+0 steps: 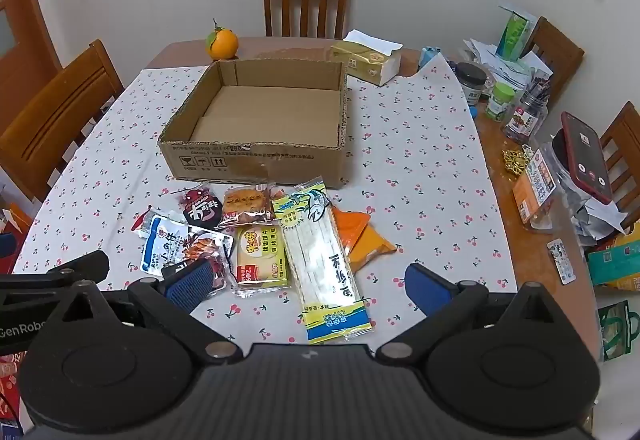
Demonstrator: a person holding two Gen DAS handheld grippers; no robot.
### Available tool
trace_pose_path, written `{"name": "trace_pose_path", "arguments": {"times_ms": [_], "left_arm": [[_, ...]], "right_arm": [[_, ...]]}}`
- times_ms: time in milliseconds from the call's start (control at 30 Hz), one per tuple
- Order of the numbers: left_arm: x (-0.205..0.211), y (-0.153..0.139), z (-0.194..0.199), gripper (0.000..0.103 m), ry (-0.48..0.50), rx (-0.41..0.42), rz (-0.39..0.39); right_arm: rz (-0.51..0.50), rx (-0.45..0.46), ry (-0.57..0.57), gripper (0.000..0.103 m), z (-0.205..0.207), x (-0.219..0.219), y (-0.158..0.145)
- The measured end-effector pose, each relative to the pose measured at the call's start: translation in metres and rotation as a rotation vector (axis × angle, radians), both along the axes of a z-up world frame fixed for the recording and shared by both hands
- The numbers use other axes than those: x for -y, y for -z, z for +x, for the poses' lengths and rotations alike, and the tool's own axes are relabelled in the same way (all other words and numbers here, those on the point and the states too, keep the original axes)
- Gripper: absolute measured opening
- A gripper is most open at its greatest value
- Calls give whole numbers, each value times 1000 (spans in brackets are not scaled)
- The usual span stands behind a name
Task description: Organize snacks
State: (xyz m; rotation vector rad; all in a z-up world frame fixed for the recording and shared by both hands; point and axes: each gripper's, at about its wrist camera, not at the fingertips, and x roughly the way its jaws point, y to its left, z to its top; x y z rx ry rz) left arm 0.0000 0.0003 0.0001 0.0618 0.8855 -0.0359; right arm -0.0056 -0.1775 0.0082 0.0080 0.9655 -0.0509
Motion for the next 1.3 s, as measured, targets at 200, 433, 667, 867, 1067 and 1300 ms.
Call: {"name": "trace_pose_path", "arguments": {"times_ms": [200, 433, 667, 867, 1067, 1300], "left_arm": [[0, 0, 1, 102, -3, 0, 1], [0, 0, 2, 102, -3, 1, 2], [-1, -4, 2, 102, -4, 1, -1], [0, -3, 0, 102, -8, 2, -4], [0, -3, -1, 102, -8, 4, -4], [-3, -1, -2, 102, -8, 6, -13]], "right_arm": [[-9, 9, -2, 103, -1, 0, 1], [-6, 12, -3, 103, 0, 0, 0], [-5, 13, -3, 103, 0, 1, -1], [-5, 18, -8, 103, -1, 1, -2], [-7, 17, -8, 103, -2, 0, -2], [-12, 18, -9, 103, -2, -1, -3]]}}
